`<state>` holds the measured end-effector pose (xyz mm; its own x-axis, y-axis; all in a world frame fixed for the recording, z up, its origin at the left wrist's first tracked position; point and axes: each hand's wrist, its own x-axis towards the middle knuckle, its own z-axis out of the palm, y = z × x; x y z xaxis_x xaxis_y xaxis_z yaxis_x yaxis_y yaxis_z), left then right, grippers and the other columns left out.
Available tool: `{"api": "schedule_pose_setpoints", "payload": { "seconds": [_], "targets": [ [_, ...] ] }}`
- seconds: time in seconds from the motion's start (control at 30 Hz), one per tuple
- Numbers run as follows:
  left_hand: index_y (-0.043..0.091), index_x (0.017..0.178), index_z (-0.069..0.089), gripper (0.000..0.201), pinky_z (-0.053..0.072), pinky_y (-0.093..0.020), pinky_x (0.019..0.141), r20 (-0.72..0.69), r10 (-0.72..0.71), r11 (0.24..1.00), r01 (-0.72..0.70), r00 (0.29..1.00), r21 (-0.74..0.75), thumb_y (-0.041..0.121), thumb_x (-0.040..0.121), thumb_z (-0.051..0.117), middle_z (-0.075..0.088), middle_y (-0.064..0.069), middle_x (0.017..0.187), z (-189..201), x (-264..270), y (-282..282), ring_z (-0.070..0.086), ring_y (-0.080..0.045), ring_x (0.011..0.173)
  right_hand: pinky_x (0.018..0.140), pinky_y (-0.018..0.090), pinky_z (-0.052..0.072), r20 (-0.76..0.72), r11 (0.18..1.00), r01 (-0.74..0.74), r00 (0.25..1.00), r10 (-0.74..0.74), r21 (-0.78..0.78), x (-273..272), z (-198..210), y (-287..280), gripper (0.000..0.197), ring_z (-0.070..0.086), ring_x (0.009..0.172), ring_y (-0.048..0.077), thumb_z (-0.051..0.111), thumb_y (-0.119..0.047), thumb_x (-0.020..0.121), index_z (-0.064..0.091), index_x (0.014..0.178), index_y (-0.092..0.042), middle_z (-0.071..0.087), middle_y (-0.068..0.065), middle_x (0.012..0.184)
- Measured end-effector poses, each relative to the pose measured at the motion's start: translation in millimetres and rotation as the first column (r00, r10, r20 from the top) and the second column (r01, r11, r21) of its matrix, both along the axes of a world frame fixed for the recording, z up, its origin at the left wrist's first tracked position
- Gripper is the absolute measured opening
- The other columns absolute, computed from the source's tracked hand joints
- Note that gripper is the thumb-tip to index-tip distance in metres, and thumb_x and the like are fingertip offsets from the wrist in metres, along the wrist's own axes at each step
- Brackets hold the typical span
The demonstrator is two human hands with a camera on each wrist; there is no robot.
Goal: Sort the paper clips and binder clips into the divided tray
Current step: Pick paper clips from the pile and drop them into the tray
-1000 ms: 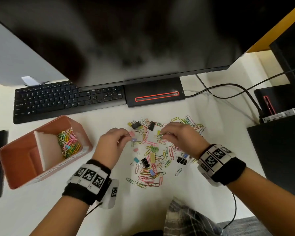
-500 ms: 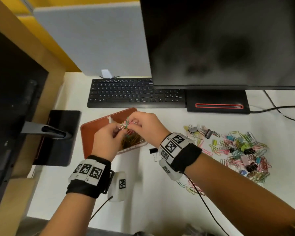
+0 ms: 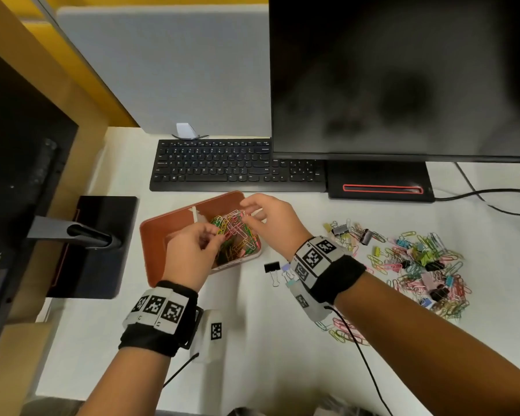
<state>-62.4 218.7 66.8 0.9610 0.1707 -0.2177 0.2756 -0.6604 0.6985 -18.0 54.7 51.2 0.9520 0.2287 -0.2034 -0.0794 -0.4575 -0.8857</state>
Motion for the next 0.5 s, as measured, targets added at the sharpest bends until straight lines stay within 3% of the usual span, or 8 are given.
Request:
{"api": "schedule_pose_setpoints", "payload": {
  "seconds": [0.07, 0.13, 0.2, 0.27, 0.3, 0.37, 0.43, 0.5],
  "targets": [
    [0.014, 0.097, 0.067, 0.021, 0.049, -0.015, 0.076, 0.028, -0.044, 0.997, 0.042, 0.999, 0.072, 0.024, 0.078, 0.071, 0.063, 0.002, 0.095, -1.6, -0.8, 4.5, 0.057, -0.005, 0.079, 0.089, 0.022, 0.047, 0.02, 1.0, -0.029, 0.999, 0.029, -0.002, 1.9, 0.9, -0.2, 0.026, 0.059, 0.096, 0.008, 0.062, -0.017, 0.087, 0.061, 0.113, -0.018, 0.063, -0.002, 0.116],
    [0.02, 0.096, 0.066, 0.032, 0.046, -0.03, 0.087, 0.075, -0.089, 0.972, 0.07, 0.993, 0.225, 0.034, 0.07, 0.076, 0.055, 0.001, 0.102, -4.7, -3.1, 12.5, 0.052, -0.016, 0.094, 0.096, 0.022, 0.045, 0.092, 0.992, -0.109, 0.989, 0.114, -0.056, 4.2, 1.9, 3.2, 0.025, 0.058, 0.105, 0.009, 0.061, -0.017, 0.088, 0.061, 0.113, -0.019, 0.061, -0.002, 0.119],
    [0.021, 0.087, 0.059, 0.037, 0.04, -0.03, 0.081, 0.09, -0.066, 0.963, 0.04, 0.994, 0.265, 0.038, 0.063, 0.08, 0.049, 0.002, 0.094, -5.1, -10.6, 22.6, 0.045, -0.015, 0.09, 0.095, 0.021, 0.043, 0.163, 0.964, -0.222, 0.956, 0.244, -0.144, 6.4, 4.6, 10.6, 0.024, 0.057, 0.104, 0.01, 0.061, -0.016, 0.087, 0.062, 0.111, -0.02, 0.06, -0.003, 0.117],
    [0.018, 0.078, 0.05, 0.039, 0.039, -0.023, 0.066, 0.002, -0.074, 0.983, 0.073, 0.997, 0.171, 0.034, 0.063, 0.082, 0.051, 0.002, 0.084, -6.9, -21.9, 32.1, 0.048, -0.015, 0.077, 0.09, 0.024, 0.042, 0.143, 0.891, -0.368, 0.899, 0.414, -0.267, 9.8, 7.5, 22.4, 0.022, 0.057, 0.098, 0.013, 0.059, -0.013, 0.087, 0.062, 0.109, -0.019, 0.06, -0.001, 0.112],
    [0.017, 0.076, 0.05, 0.035, 0.039, -0.021, 0.062, -0.052, -0.095, 0.99, 0.1, 0.994, 0.099, 0.031, 0.066, 0.081, 0.055, 0.002, 0.08, -9.6, -27.2, 36.1, 0.052, -0.015, 0.073, 0.089, 0.026, 0.043, 0.082, 0.818, -0.452, 0.857, 0.509, -0.356, 11.8, 7.6, 30.1, 0.022, 0.057, 0.097, 0.015, 0.058, -0.012, 0.087, 0.062, 0.108, -0.017, 0.061, 0.001, 0.11],
    [0.021, 0.071, 0.053, 0.024, 0.041, -0.023, 0.065, -0.101, -0.135, 0.99, 0.137, 0.986, 0.012, 0.026, 0.072, 0.077, 0.06, 0.001, 0.078, -17.1, -34.2, 43.5, 0.057, -0.011, 0.073, 0.085, 0.03, 0.046, -0.092, 0.59, -0.589, 0.747, 0.659, -0.551, 14.0, 7.6, 47.2, 0.022, 0.059, 0.093, 0.021, 0.054, -0.008, 0.088, 0.061, 0.108, -0.012, 0.062, 0.004, 0.103],
    [0.023, 0.067, 0.056, 0.019, 0.041, -0.022, 0.069, -0.105, -0.15, 0.989, 0.149, 0.983, -0.012, 0.024, 0.075, 0.074, 0.061, 0.004, 0.079, -23.8, -35.9, 48.7, 0.057, -0.007, 0.074, 0.08, 0.031, 0.046, -0.26, 0.37, -0.651, 0.663, 0.702, -0.663, 13.9, 5.1, 60.7, 0.02, 0.055, 0.086, 0.022, 0.049, -0.006, 0.091, 0.058, 0.108, -0.007, 0.056, 0.004, 0.092],
    [0.021, 0.067, 0.058, 0.017, 0.038, -0.012, 0.066, -0.104, -0.15, 0.988, 0.147, 0.983, -0.039, 0.023, 0.076, 0.073, 0.06, 0.008, 0.077, -25.4, -35.2, 49.9, 0.054, -0.003, 0.073, 0.076, 0.033, 0.046, -0.35, 0.232, -0.654, 0.631, 0.693, -0.72, 13.8, 0.2, 69.8, 0.019, 0.051, 0.08, 0.023, 0.047, -0.005, 0.092, 0.058, 0.108, -0.005, 0.052, 0.004, 0.088]
  ]
}}
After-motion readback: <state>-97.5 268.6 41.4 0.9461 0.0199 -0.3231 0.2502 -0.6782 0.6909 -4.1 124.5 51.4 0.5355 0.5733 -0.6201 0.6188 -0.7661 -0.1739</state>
